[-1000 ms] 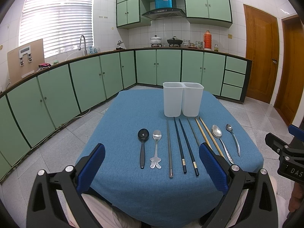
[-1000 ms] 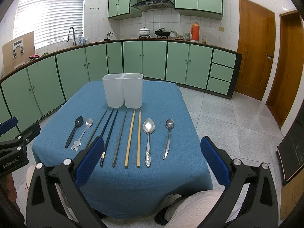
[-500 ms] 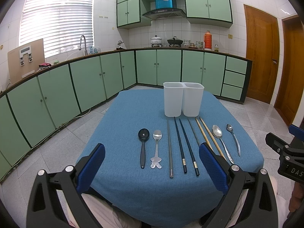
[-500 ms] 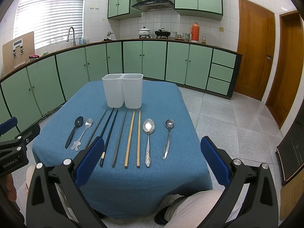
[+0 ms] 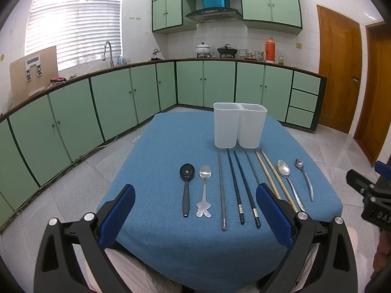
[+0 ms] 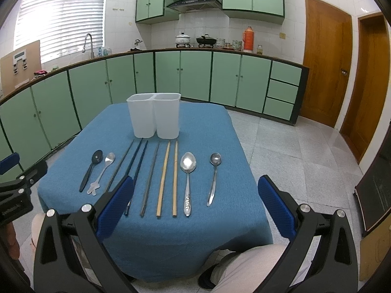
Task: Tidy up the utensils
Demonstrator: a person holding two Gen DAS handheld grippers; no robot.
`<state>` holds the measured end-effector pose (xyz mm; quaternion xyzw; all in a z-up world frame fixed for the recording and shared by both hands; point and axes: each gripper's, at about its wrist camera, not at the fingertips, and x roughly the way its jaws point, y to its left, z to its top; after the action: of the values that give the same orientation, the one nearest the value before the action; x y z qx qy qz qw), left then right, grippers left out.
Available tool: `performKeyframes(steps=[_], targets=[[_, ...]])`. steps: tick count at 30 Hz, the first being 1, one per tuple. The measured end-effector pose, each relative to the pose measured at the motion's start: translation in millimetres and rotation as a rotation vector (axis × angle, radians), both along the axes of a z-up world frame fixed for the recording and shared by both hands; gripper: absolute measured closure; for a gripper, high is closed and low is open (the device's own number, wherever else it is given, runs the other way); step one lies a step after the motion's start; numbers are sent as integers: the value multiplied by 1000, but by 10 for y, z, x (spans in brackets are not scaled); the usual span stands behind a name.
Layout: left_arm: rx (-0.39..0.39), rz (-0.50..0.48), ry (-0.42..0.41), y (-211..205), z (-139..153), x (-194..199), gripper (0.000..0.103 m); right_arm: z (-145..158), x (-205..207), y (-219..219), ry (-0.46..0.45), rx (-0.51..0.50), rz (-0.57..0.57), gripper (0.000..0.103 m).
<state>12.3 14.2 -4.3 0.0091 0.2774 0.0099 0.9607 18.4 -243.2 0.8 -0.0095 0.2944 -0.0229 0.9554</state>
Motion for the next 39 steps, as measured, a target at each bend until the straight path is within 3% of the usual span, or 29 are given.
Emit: performKeyframes(steps=[14, 17, 19, 23, 28, 39], targets=[[45, 65, 130, 249, -428, 891, 6, -292, 738, -236, 52, -36, -93, 6], [58, 66, 166, 285, -540, 1149, 6, -368, 925, -275, 73, -41, -95, 14], [57, 70, 199, 316, -627, 1341, 7, -430, 1049, -276, 98, -42, -94, 25], [40, 72, 277, 355, -777, 1687, 15, -588, 1313, -323, 148, -31, -105, 33], [20, 68, 327, 377, -915, 1957, 18, -756, 1518, -352, 198, -18, -114, 42], [13, 67, 395, 427, -1184, 2250, 25, -926, 1755, -404, 239, -12, -126, 44]])
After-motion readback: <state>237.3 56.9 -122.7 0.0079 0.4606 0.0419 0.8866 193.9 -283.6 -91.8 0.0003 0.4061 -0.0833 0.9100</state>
